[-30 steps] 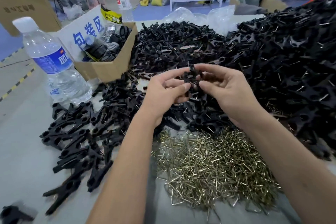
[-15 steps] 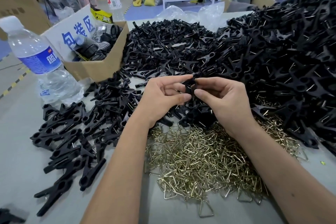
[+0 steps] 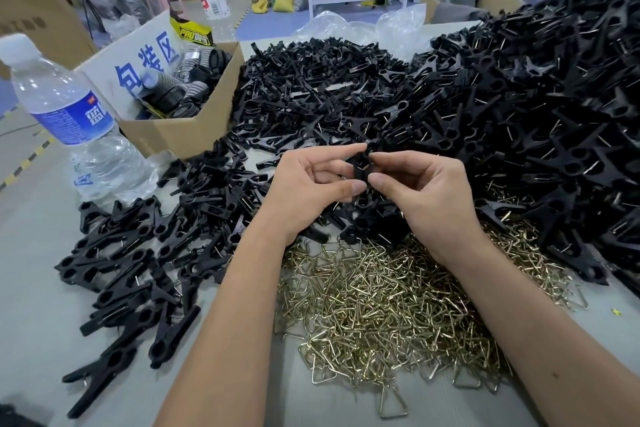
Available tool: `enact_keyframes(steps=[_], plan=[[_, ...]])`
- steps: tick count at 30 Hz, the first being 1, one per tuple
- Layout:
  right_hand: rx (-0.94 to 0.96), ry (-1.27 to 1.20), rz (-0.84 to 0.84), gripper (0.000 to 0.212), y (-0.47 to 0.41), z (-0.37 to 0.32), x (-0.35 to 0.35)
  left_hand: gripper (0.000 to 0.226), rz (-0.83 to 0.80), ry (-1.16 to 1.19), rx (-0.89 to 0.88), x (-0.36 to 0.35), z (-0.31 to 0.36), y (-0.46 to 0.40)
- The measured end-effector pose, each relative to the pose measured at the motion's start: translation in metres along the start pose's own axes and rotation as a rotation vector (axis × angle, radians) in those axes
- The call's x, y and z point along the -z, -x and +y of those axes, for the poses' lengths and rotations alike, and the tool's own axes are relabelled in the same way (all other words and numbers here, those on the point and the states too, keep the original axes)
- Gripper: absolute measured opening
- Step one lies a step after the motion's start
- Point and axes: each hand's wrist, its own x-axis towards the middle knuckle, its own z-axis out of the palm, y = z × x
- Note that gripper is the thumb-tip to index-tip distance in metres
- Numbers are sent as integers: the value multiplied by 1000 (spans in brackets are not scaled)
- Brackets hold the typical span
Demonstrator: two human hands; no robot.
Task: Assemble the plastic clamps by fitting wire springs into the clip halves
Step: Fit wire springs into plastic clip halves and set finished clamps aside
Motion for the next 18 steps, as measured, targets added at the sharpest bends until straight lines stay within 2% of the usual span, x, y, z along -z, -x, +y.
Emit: enact_keyframes(steps=[5,13,15,17,18], plan=[[-18,-11,1,19,0,-2,3,34,-10,85,20,0,2,2],[-19,4,-86,18,0,-13,1,23,-93,103,-1,13,8,4],[22,150,-14,21,1,-14,-2,18,-54,87,-12,19,6,3],[146,413,60,18,2,-17,-4,16,38,82,-29,24,4,1],[218,522,12,16,3,-21,-6,16,92,89,-42,26,3,0]])
